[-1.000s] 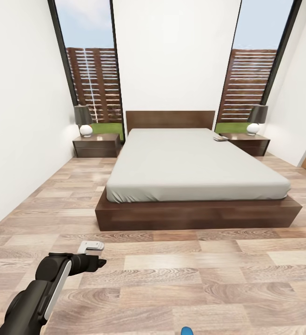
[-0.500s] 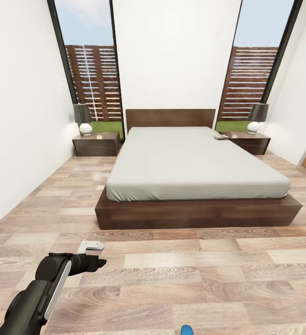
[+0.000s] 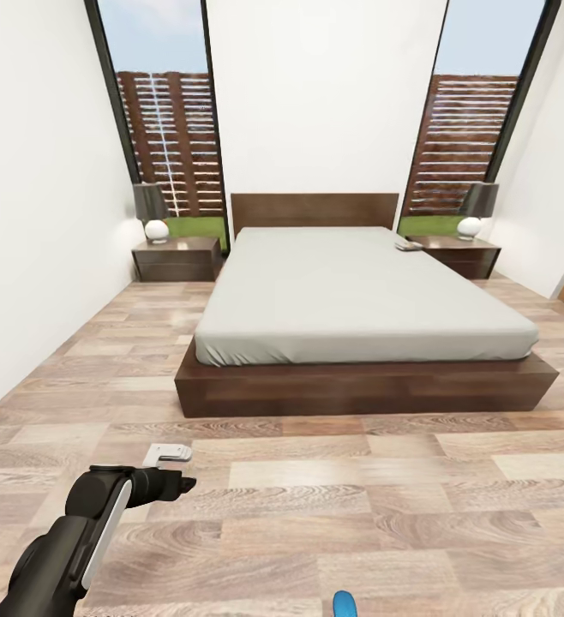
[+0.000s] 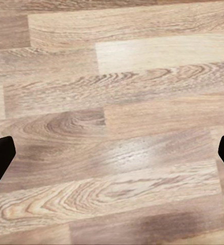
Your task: In the bedroom, move the book from the bed onto either nightstand, and place the two sandals side by side next to the bed.
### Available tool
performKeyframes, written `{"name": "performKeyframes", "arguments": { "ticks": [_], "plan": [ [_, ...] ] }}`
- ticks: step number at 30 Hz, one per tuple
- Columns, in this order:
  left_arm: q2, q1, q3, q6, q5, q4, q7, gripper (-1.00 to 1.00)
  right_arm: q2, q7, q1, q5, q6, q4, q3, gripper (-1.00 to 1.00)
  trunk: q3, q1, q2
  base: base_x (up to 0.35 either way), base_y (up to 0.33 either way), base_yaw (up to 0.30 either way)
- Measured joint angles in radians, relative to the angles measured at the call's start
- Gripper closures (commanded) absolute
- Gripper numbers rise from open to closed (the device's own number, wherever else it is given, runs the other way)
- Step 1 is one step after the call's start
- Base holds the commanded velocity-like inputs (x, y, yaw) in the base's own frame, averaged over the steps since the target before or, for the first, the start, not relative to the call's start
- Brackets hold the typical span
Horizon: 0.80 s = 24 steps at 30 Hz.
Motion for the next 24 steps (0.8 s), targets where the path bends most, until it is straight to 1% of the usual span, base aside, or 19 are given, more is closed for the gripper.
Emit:
{"name": "performKeyframes", "arguments": {
  "ticks": [15, 24],
  "plan": [
    [0.000, 0.000, 0.000, 0.000, 0.000, 0.000, -0.001, -1.00, 0.000, 0.000, 0.000, 0.000, -0.001, 0.000, 0.000, -1.00, -0.024, 0.000, 0.000, 0.000, 0.000, 0.000],
    [0.000, 0.000, -0.001, -0.001, 0.000, 0.000, -0.001, -1.00, 0.000, 0.000, 0.000, 0.000, -0.001, 0.000, 0.000, -1.00, -0.037, 0.000, 0.000, 0.000, 0.000, -0.040]
  ]
}}
